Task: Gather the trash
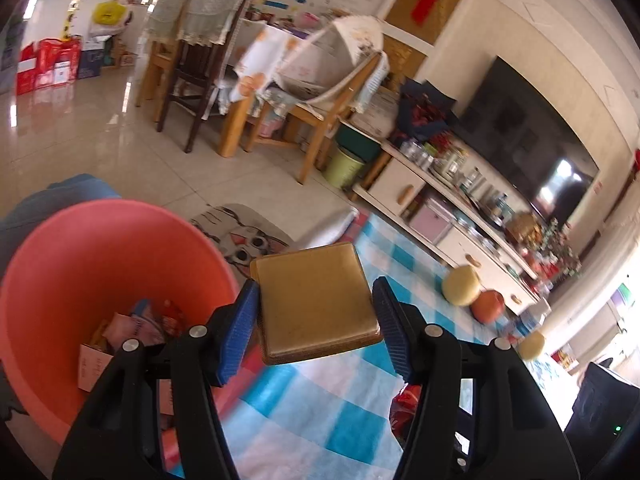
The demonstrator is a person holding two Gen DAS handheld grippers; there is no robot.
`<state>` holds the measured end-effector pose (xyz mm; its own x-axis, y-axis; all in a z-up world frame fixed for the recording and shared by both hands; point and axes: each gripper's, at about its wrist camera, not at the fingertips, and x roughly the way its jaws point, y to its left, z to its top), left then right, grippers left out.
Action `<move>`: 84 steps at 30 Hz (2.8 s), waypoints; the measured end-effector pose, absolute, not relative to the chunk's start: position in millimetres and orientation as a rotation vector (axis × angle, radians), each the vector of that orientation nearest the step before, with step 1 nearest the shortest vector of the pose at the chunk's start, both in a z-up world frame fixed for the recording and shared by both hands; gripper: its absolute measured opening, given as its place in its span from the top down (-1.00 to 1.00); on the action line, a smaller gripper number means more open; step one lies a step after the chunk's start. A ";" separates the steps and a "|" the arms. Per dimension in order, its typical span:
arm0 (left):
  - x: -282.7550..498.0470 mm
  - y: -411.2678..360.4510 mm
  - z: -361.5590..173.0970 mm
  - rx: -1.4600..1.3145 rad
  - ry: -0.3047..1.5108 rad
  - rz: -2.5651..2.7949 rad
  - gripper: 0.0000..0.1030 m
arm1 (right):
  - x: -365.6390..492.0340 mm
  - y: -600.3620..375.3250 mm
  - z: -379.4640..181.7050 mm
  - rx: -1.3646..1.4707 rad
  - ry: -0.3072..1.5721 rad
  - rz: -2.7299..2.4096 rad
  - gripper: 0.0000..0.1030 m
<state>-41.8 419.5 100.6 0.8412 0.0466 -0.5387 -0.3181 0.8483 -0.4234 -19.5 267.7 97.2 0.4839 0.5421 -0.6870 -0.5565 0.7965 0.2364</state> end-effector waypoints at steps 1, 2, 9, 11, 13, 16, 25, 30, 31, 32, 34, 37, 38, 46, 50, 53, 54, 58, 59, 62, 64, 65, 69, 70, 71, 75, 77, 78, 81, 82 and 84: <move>-44.4 425.7 101.4 -0.519 0.533 0.235 -0.15 | -19.2 276.8 99.0 -0.026 0.827 0.685 0.03; -46.9 432.9 101.4 -0.515 0.524 0.270 -0.15 | -18.7 286.3 100.8 -0.031 0.826 0.702 0.03; -63.7 487.6 91.3 -0.577 0.510 0.470 -0.15 | -16.8 350.7 111.0 -0.076 0.799 0.807 0.03; -70.7 502.5 91.8 -0.587 0.496 0.524 -0.15 | -16.4 365.8 112.1 -0.084 0.795 0.833 0.03; -77.7 516.9 89.2 -0.617 0.485 0.571 -0.15 | -15.9 380.8 112.6 -0.085 0.801 0.857 0.03; -83.2 531.0 85.6 -0.644 0.485 0.607 -0.15 | -15.9 400.1 112.2 -0.099 0.799 0.883 0.03; -90.7 549.0 78.9 -0.656 0.515 0.671 -0.16 | -5.2 424.2 93.9 -0.115 0.849 0.922 -0.02; -94.2 550.6 75.5 -0.657 0.515 0.730 -0.38 | -0.6 405.4 94.9 -0.041 0.825 0.904 -0.29; -95.9 550.2 76.7 -0.649 0.503 0.746 -0.49 | -0.7 400.6 95.7 -0.034 0.816 0.894 -0.39; -95.8 547.7 77.2 -0.637 0.495 0.755 -0.54 | -0.8 396.0 97.1 -0.031 0.807 0.882 -0.43; -94.0 542.3 79.2 -0.599 0.487 0.756 -0.60 | -2.9 384.7 100.2 -0.036 0.787 0.855 -0.54; -90.1 531.7 83.4 -0.546 0.476 0.741 -0.67 | -9.9 367.1 102.5 -0.068 0.762 0.794 -0.68; -89.5 528.6 84.6 -0.533 0.465 0.728 -0.69 | -11.8 361.1 102.5 -0.074 0.761 0.782 -0.69; -77.4 489.6 94.5 -0.424 0.379 0.531 -0.76 | -27.2 298.1 96.5 -0.075 0.760 0.677 -0.70; -69.0 458.7 102.7 -0.337 0.350 0.451 -0.85 | -36.6 266.4 93.4 -0.100 0.752 0.610 -0.70; -61.2 438.2 105.8 -0.288 0.356 0.407 -0.88 | -39.5 241.6 92.0 -0.091 0.750 0.566 -0.70; -58.5 430.5 106.7 -0.270 0.364 0.396 -0.88 | -41.0 230.8 92.3 -0.083 0.749 0.547 -0.70; -51.3 404.5 110.6 -0.223 0.405 0.384 -0.92 | -45.7 197.3 95.5 -0.070 0.739 0.479 -0.73; -50.5 398.9 111.9 -0.217 0.413 0.377 -0.92 | -46.5 189.7 95.8 -0.066 0.738 0.465 -0.73; -51.0 381.0 114.7 -0.198 0.425 0.355 -0.92 | -51.9 165.7 95.5 -0.065 0.733 0.414 -0.74; -53.1 366.1 116.1 -0.170 0.426 0.333 -0.92 | -56.2 153.1 95.0 -0.065 0.734 0.389 -0.75; -54.5 356.0 117.2 -0.150 0.423 0.317 -0.92 | -58.5 146.1 94.5 -0.063 0.733 0.375 -0.76; -59.7 324.4 118.9 -0.104 0.417 0.265 -0.92 | -67.1 117.5 93.1 -0.054 0.722 0.324 -0.76; -61.3 315.9 118.5 -0.100 0.421 0.246 -0.92 | -68.7 110.3 93.8 -0.050 0.716 0.312 -0.76; -62.8 306.9 117.8 -0.095 0.424 0.220 -0.92 | -70.7 102.4 95.3 -0.045 0.706 0.295 -0.76; -66.4 273.5 118.6 -0.045 0.435 0.165 -0.92 | -76.7 76.8 103.1 -0.024 0.672 0.260 -0.76; -70.2 258.7 118.5 -0.023 0.437 0.143 -0.92 | -81.1 64.3 107.6 -0.023 0.647 0.241 -0.76; -72.5 249.2 119.0 -0.014 0.441 0.125 -0.92 | -83.0 59.2 109.4 -0.024 0.637 0.231 -0.76; -78.9 227.5 123.0 -0.006 0.447 0.078 -0.92 | -88.0 42.6 114.4 -0.025 0.609 0.205 -0.76; -81.0 220.2 124.5 -0.006 0.446 0.066 -0.92 | -89.0 37.5 115.5 -0.023 0.604 0.197 -0.76; -85.3 206.4 127.8 -0.008 0.446 0.033 -0.92 | -91.6 26.1 118.7 -0.022 0.586 0.176 -0.76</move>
